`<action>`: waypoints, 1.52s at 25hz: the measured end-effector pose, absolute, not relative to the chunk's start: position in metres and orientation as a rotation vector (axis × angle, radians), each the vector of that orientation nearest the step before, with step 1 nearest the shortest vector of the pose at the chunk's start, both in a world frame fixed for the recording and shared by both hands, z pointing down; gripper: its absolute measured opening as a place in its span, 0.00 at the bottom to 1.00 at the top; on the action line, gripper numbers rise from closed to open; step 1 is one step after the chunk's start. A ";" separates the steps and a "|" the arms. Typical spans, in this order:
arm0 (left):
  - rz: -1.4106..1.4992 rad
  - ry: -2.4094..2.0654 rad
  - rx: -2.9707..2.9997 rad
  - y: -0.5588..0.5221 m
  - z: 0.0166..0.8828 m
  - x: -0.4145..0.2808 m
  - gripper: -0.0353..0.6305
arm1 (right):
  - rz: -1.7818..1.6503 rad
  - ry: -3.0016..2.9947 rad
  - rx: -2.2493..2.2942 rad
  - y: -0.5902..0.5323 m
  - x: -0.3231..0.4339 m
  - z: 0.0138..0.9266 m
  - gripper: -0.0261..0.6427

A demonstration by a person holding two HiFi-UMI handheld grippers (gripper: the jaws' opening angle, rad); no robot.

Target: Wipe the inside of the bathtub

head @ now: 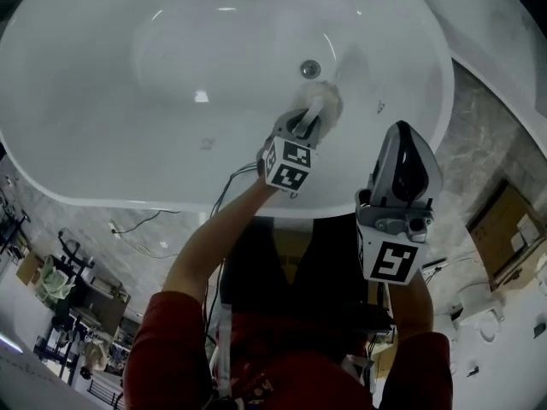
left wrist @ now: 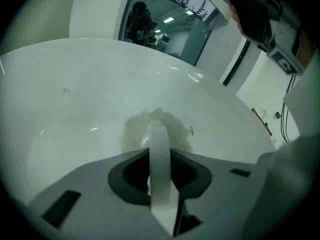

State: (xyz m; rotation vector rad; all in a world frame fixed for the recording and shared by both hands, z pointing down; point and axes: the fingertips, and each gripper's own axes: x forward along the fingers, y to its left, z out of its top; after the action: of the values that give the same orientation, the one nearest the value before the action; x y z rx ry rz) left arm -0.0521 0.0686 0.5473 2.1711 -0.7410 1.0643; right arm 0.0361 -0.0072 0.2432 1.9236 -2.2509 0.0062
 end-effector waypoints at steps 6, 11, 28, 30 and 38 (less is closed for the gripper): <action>0.919 -0.946 2.221 0.031 0.445 -0.095 0.19 | -0.019 -2.244 1.935 0.001 0.017 0.189 0.06; 0.799 -1.092 2.352 0.007 0.345 -0.121 0.20 | -0.083 -2.251 1.951 0.004 -0.002 0.136 0.06; 0.196 -1.398 2.732 0.049 0.020 -0.247 0.19 | -0.343 -2.084 2.150 0.093 -0.082 -0.078 0.06; 0.186 -1.381 2.753 0.058 0.002 -0.256 0.19 | -0.353 -2.047 2.162 0.107 -0.087 -0.093 0.06; 0.106 -1.394 2.746 0.087 -0.061 -0.260 0.19 | -0.419 -2.082 2.161 0.135 -0.099 -0.140 0.06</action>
State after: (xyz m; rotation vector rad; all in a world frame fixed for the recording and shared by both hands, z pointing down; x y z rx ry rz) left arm -0.2604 0.0873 -0.0610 2.7456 -1.3939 0.1064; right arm -0.0986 0.1347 -0.1405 2.1607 -2.0820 -0.4193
